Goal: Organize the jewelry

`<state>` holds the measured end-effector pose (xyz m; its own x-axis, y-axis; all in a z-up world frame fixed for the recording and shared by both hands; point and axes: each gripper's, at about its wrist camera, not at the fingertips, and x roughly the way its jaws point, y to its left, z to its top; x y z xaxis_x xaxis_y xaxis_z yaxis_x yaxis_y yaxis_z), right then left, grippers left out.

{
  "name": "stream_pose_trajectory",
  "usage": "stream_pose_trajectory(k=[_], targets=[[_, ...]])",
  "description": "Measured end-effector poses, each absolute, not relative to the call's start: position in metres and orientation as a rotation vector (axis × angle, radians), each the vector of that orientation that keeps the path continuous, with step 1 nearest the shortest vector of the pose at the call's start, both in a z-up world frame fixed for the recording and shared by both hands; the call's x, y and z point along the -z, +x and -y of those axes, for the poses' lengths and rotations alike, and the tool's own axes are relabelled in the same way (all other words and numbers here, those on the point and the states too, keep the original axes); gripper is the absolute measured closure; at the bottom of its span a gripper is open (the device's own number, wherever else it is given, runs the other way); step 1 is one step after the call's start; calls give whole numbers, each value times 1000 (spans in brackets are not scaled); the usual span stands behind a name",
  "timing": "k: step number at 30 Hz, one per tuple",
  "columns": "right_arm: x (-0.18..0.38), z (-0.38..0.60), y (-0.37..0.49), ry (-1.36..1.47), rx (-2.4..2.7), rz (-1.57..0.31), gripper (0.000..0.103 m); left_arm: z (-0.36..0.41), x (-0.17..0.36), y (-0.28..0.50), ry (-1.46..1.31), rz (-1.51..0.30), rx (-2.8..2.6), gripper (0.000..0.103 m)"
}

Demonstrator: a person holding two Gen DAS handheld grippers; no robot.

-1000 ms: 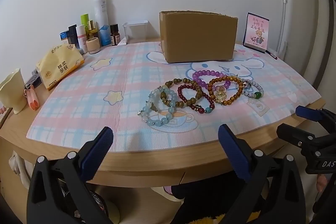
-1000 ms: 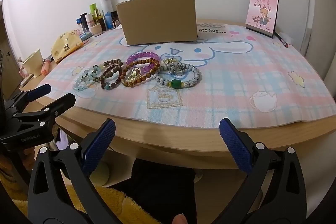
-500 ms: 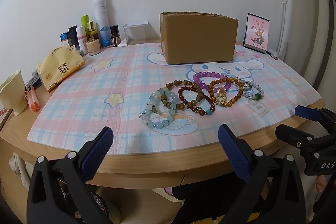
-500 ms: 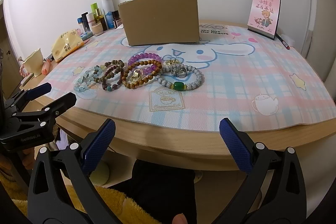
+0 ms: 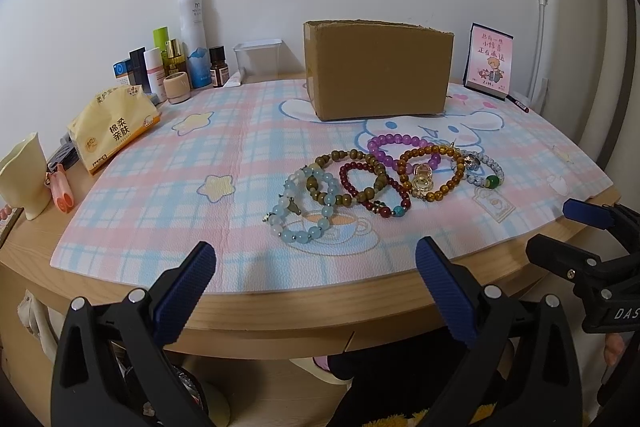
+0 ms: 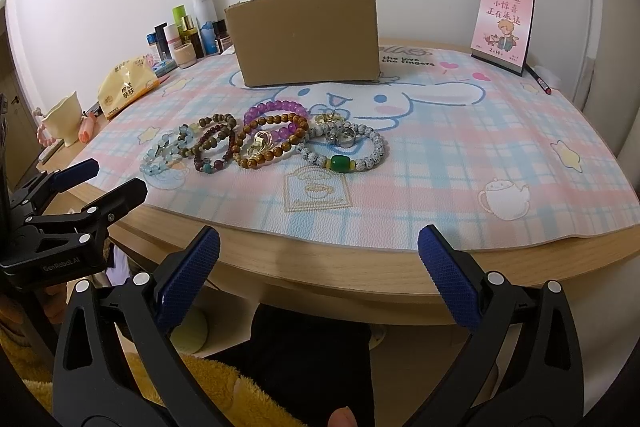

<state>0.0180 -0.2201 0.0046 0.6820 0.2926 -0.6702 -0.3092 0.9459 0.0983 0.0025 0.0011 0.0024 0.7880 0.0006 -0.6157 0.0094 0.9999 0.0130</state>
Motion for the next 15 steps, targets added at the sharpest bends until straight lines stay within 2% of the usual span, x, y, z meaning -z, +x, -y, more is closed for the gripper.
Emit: stream_pose_trajectory(k=[15], targets=[[-2, 221, 19, -25, -332, -748, 8, 1, 2, 4, 26, -674, 5, 4]])
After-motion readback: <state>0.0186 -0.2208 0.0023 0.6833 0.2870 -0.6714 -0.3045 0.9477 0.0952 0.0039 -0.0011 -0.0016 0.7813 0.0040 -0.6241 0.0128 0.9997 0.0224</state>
